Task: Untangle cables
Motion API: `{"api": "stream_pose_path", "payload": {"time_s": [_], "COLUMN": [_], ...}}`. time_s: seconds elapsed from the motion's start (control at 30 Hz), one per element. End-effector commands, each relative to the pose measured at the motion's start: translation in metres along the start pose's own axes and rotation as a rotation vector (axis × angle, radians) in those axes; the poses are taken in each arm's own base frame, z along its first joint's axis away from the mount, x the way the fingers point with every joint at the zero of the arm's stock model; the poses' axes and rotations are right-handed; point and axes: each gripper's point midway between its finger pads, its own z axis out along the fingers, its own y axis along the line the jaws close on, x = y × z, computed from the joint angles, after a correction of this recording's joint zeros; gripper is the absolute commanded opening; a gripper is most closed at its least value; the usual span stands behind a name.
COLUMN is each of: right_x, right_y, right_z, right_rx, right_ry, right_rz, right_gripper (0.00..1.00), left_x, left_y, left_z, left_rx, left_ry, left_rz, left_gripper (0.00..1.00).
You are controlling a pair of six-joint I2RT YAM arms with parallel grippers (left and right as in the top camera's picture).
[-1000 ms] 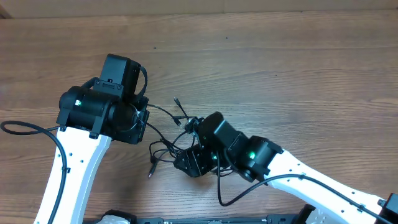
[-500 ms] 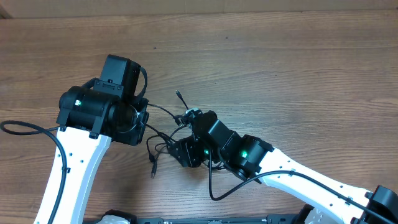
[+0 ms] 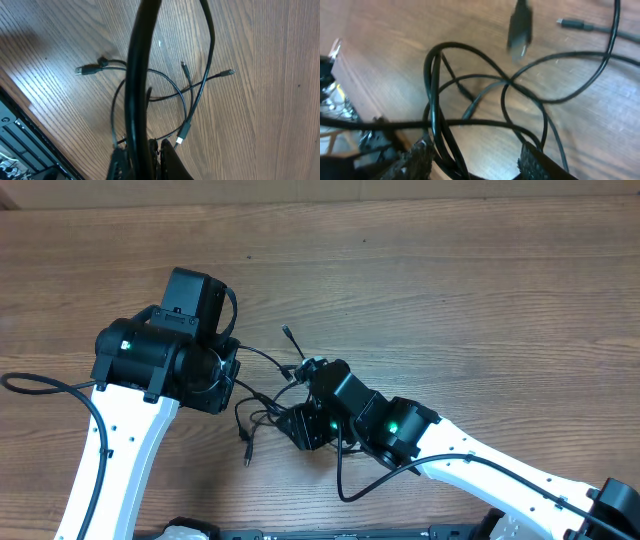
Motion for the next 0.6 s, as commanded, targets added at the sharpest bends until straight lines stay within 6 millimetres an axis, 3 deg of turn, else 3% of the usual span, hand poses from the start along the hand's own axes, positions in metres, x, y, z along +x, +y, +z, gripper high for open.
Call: {"api": "stream_pose_path", "payload": {"time_s": [0.0,0.2,0.3,0.43,0.57], "right_x": [-0.012,-0.016,-0.013,-0.016,-0.025], "right_y": [-0.013,-0.016,-0.021,-0.042,-0.07], "right_z": [0.013,0.024,0.029,0.028,0.019], "right_rx": [0.063,0.07,0.085,0.156,0.207], "right_ry": [-0.047,-0.063,-0.05,-0.059,-0.072], "right_rz": [0.018,0.061,0.065,0.09,0.175], "right_gripper": [0.49,0.38,0.24,0.04,0.04], "left_x": [-0.003,0.0,0.001,0.001,-0.007], "left_y": [-0.002,0.0,-0.001,-0.001,0.0], "left_z": [-0.002,-0.002,-0.002,-0.002,-0.002], "left_rx": [0.006,-0.002,0.003,0.003,-0.005], "left_ry": [-0.006,0.01,0.02,0.018,-0.027], "left_rz": [0.023,0.07,0.109,0.173,0.245], "left_gripper": [0.04,0.04,0.04,0.04,0.04]}}
